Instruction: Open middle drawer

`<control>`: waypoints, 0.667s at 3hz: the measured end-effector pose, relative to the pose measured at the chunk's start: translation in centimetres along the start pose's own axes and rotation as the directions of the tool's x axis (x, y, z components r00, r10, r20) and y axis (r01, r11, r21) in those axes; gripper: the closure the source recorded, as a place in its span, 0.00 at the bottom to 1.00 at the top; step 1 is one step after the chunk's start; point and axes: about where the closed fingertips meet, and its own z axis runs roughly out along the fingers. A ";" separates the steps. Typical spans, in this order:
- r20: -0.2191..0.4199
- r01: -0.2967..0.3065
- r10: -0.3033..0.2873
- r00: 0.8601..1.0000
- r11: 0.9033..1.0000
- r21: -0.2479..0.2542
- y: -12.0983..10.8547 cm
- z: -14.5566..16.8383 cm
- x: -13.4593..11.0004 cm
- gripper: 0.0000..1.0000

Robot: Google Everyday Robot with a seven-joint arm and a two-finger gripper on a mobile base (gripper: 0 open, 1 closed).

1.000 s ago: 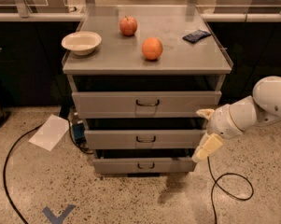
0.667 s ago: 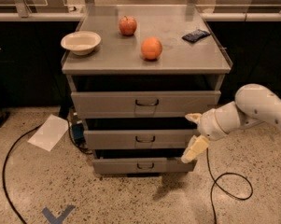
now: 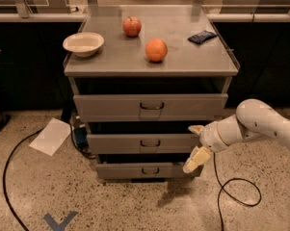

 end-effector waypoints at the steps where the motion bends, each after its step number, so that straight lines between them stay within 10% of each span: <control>1: 0.019 -0.004 0.005 1.000 1.000 -0.027 -0.2 1.5 0.6 0.00; 2: 0.037 0.024 -0.022 0.999 0.999 -0.047 -1.3 5.6 1.0 0.00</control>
Offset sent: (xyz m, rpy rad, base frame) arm 0.0402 0.0511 -0.0901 0.0630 -0.0129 0.0757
